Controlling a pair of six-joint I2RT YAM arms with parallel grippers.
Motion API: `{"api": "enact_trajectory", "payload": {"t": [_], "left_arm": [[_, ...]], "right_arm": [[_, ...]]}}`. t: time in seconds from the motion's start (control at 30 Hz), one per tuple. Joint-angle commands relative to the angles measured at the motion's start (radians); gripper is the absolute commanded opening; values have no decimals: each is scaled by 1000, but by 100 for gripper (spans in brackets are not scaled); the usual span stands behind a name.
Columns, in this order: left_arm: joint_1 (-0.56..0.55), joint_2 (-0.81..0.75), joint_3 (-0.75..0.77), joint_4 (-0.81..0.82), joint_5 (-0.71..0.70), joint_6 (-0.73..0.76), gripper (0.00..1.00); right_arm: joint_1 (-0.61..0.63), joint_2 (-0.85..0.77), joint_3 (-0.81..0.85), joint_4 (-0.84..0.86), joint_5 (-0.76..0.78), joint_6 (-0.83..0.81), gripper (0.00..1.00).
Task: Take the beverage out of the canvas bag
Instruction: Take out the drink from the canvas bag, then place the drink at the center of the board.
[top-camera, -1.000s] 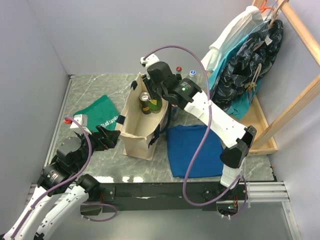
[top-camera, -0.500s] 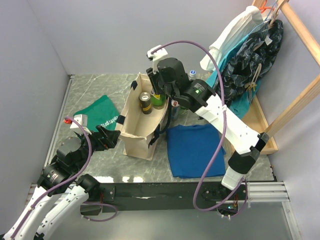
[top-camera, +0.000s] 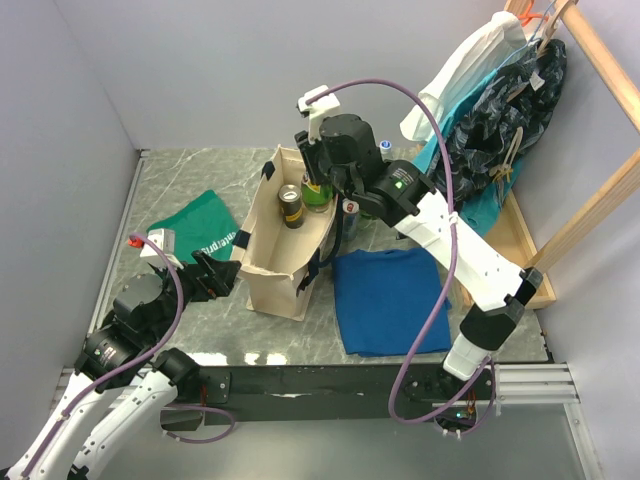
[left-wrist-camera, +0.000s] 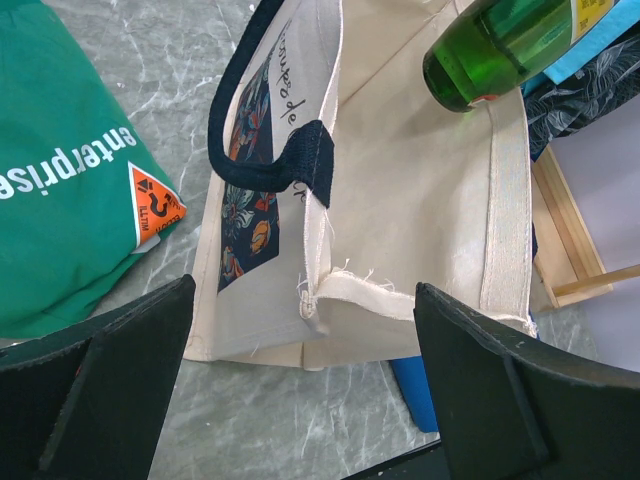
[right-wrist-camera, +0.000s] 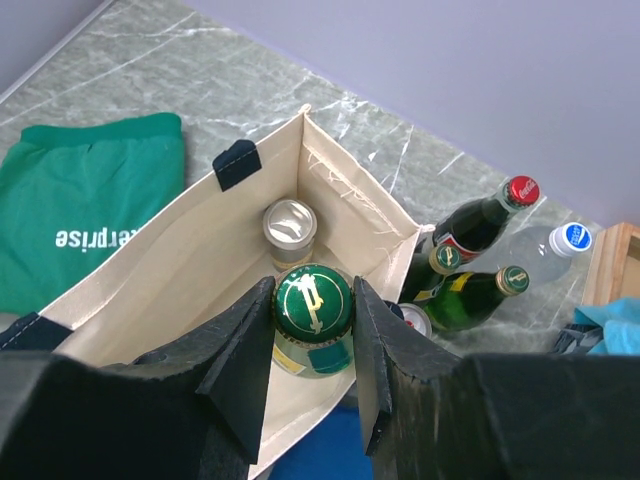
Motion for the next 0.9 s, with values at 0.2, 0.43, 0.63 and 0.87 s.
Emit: {"api": "enact_trajectory", "payload": {"t": [0.2,0.43,0.63,0.87], "left_arm": [[6,9,14,43,16,18,97],[8,12,13,44,19,17,96],[11,14,13,46,24,20,96],[14,14,11,47,27,20,96]], "right_arm": [[7,-166,-59,274,75,-39,0],[7,-180,-39,292,141,-69,0],[7,-221,-91,343,199,-67,0],[3,-269,-154,391,276,-75,0]]}}
